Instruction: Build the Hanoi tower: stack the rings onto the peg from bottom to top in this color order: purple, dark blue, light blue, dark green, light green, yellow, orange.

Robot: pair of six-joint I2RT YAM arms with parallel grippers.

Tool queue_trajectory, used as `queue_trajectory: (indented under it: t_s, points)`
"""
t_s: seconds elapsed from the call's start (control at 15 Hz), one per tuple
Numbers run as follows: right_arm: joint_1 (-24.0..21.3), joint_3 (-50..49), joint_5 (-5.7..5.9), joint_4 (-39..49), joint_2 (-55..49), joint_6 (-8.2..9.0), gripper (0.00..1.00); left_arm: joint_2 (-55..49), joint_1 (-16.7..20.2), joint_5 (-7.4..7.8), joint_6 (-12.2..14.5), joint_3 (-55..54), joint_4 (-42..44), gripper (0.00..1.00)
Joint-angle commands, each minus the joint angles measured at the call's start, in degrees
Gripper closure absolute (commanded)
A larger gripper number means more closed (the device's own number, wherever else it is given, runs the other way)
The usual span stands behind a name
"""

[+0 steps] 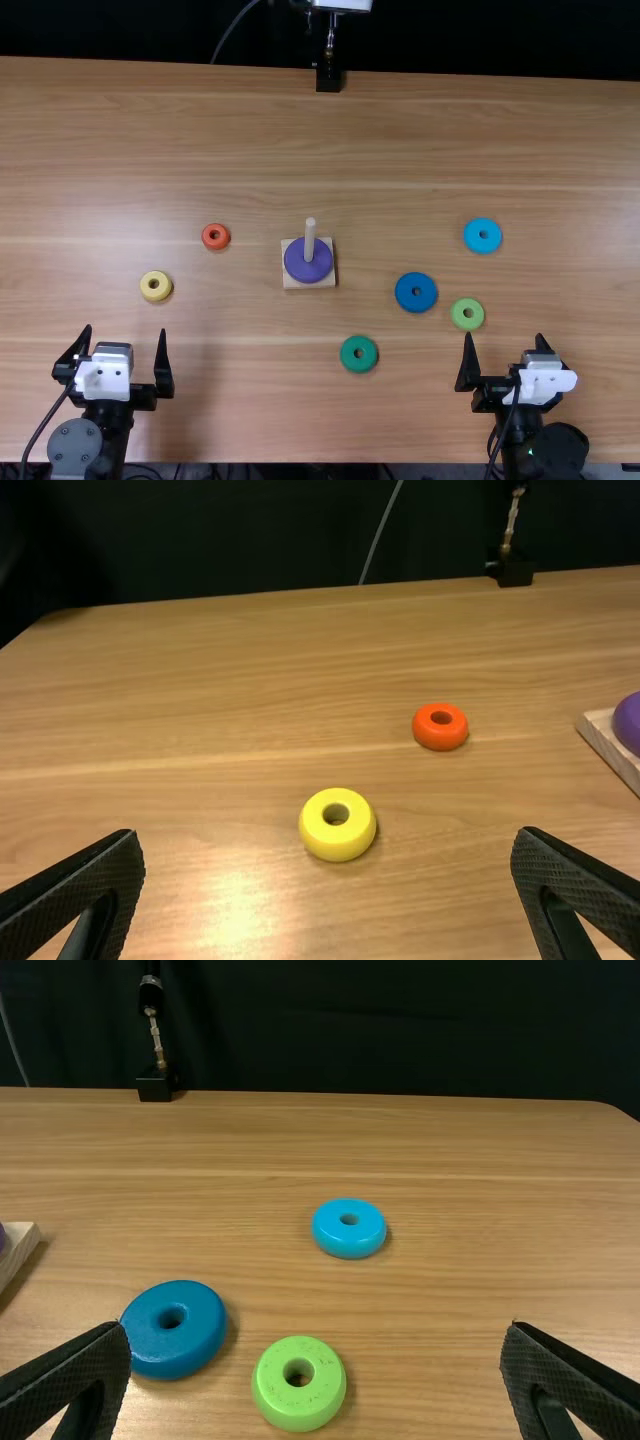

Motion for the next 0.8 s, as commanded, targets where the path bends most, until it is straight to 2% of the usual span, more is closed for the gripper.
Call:
queue_trajectory:
  t_s: [0.0, 0.2, 0.47, 0.73]
  points:
    - [-0.8, -3.7, 0.23, -4.2, -0.7, 0.18, 0.00, -0.8, -0.7, 0.11, -0.1, -4.9, -2.1, 0.00]
    - [-0.8, -3.7, 0.23, -4.2, -0.7, 0.18, 0.00, -1.4, -0.4, 0.01, -0.1, -4.9, -3.3, 0.00]
    - [-0.8, -3.7, 0.23, -4.2, -0.7, 0.18, 0.00, -1.4, -0.4, 0.11, -0.2, -4.9, -11.7, 0.00]
    - [-0.8, -3.7, 0.23, -4.2, -0.7, 0.18, 0.00, -1.4, -0.6, 0.43, -0.1, -4.9, -11.7, 0.00]
